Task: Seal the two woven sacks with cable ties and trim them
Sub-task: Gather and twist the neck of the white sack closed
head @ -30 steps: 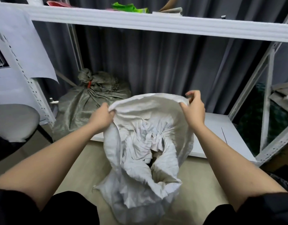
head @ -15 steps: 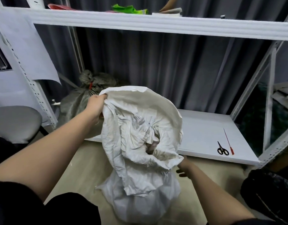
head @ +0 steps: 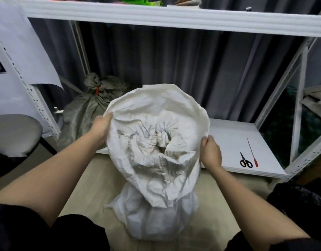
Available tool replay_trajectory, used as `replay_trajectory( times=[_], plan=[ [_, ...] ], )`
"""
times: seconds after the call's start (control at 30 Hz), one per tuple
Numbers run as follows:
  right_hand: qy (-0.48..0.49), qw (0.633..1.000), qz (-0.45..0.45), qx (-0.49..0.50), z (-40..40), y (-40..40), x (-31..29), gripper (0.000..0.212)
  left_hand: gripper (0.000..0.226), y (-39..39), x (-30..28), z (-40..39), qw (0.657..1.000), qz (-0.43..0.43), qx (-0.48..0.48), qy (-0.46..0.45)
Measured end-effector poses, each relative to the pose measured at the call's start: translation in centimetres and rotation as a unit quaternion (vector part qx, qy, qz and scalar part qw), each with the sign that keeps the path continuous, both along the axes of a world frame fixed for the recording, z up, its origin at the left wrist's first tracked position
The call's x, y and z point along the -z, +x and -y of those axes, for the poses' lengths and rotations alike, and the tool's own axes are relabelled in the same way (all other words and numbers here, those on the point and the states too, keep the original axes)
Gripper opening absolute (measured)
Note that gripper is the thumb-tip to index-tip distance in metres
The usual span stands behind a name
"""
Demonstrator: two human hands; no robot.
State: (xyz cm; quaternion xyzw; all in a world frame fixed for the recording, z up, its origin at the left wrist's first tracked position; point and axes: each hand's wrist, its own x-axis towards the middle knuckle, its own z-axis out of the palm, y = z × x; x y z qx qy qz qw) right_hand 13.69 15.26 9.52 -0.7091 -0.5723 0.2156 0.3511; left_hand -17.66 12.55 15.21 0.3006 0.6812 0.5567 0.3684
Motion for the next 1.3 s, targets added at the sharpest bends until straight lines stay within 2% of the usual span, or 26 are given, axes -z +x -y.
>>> replay_trajectory(
  times=[0.07, 0.2, 0.27, 0.33, 0.37, 0.4, 0.43, 0.47, 0.5, 0.53, 0.6, 0.67, 0.73, 0.8, 0.87, 0.9, 0.93, 0.97, 1.0, 1.03, 1.07, 1.1, 1.13, 1.17, 1.23, 1.3],
  plan=[
    [0.038, 0.997, -0.072, -0.009, -1.2, 0.1, -3.2, 0.034, 0.037, 0.1, 1.5, 0.4, 0.999, -0.029, 0.034, -0.024],
    [0.036, 0.960, -0.278, -0.026, -3.1, 0.0, -9.2, 0.025, 0.055, 1.5, 3.8, 2.3, 0.987, -0.064, 0.132, -0.069],
    [0.016, 0.922, -0.386, -0.021, -3.6, 0.1, -11.1, 0.018, 0.046, 2.2, 4.4, 2.7, 0.972, -0.099, 0.180, -0.116],
    [0.017, 0.905, -0.424, -0.008, -3.8, 0.5, -11.9, 0.015, 0.026, 2.2, 4.1, 2.4, 0.934, -0.229, 0.220, -0.163],
    [0.028, 0.909, -0.417, -0.001, -4.0, 0.8, -11.9, 0.010, 0.018, 1.8, 3.7, 1.9, 0.917, -0.295, 0.212, -0.164],
    [0.038, 0.919, -0.392, 0.003, -4.0, 1.0, -11.8, 0.013, 0.017, 1.3, 3.2, 1.4, 0.911, -0.333, 0.189, -0.154],
    [0.047, 0.930, -0.363, 0.002, -4.0, 1.3, -11.4, 0.016, 0.017, 0.8, 2.4, 0.8, 0.916, -0.338, 0.164, -0.139],
    [0.050, 0.938, -0.342, -0.006, -3.8, 1.4, -10.9, 0.013, 0.017, 0.4, 1.2, 0.4, 0.932, -0.307, 0.146, -0.125],
    [0.039, 0.944, -0.328, -0.017, -3.8, 1.5, -10.2, 0.007, 0.019, 0.2, 0.0, 0.0, 0.954, -0.248, 0.126, -0.107],
    [0.020, 0.944, -0.328, -0.035, -3.5, 1.4, -9.6, 0.012, 0.022, 0.2, -1.4, -0.2, 0.975, -0.176, 0.106, -0.087],
    [-0.018, 0.944, -0.321, -0.075, -3.0, 1.1, -8.9, 0.037, 0.021, 0.5, -4.1, -0.4, 0.996, -0.031, 0.060, -0.051],
    [-0.034, 0.945, -0.308, -0.103, -2.4, 0.6, -8.8, 0.055, 0.022, 0.7, -6.3, -0.8, 0.997, 0.079, 0.011, -0.017],
    [-0.026, 0.954, -0.271, -0.123, -1.6, -0.1, -8.9, 0.059, 0.024, 0.9, -7.9, -1.1, 0.983, 0.180, -0.002, 0.037],
    [0.030, 0.985, -0.134, -0.106, -0.5, -0.9, -8.9, 0.058, 0.027, 1.2, -9.0, -1.4, 0.959, 0.265, -0.015, 0.105],
    [0.147, 0.985, 0.022, -0.085, 1.3, -1.7, -9.4, 0.055, 0.031, 1.6, -9.3, -1.6, 0.938, 0.309, -0.054, 0.149],
    [0.210, 0.970, 0.050, -0.115, 2.0, -2.1, -9.8, 0.052, 0.031, 1.7, -9.4, -1.6, 0.931, 0.321, -0.072, 0.159],
    [0.238, 0.952, 0.053, -0.186, 3.0, -2.6, -10.3, 0.049, 0.031, 2.0, -9.4, -1.7, 0.926, 0.328, -0.080, 0.167],
    [0.226, 0.934, 0.042, -0.274, 4.0, -3.1, -10.9, 0.049, 0.034, 2.4, -9.5, -1.8, 0.923, 0.335, -0.084, 0.167],
    [0.174, 0.918, 0.063, -0.350, 5.0, -3.9, -11.4, 0.054, 0.036, 2.8, -9.6, -1.9, 0.918, 0.347, -0.087, 0.170],
    [0.114, 0.903, 0.131, -0.392, 5.7, -4.7, -11.4, 0.062, 0.036, 3.4, -9.8, -1.9, 0.918, 0.349, -0.092, 0.165],
    [0.082, 0.889, 0.213, -0.397, 6.0, -5.3, -11.1, 0.067, 0.035, 3.9, -9.9, -1.9, 0.917, 0.350, -0.096, 0.165],
    [0.072, 0.882, 0.278, -0.375, 5.7, -5.8, -10.5, 0.063, 0.034, 4.3, -10.1, -1.8, 0.922, 0.336, -0.096, 0.166],
    [0.079, 0.885, 0.302, -0.345, 5.2, -6.0, -10.2, 0.053, 0.033, 4.7, -10.2, -1.7, 0.926, 0.324, -0.084, 0.172],
    [0.088, 0.901, 0.288, -0.314, 4.5, -5.9, -10.0, 0.045, 0.034, 4.9, -10.1, -1.5, 0.935, 0.302, -0.065, 0.175],
    [0.093, 0.937, 0.204, -0.268, 3.6, -5.4, -10.8, 0.039, 0.033, 5.2, -9.7, -1.0, 0.949, 0.256, -0.018, 0.184],
    [0.130, 0.954, 0.148, -0.228, 2.6, -5.0, -12.9, 0.034, 0.031, 5.5, -8.7, -0.6, 0.963, 0.218, 0.003, 0.157]
  ],
)
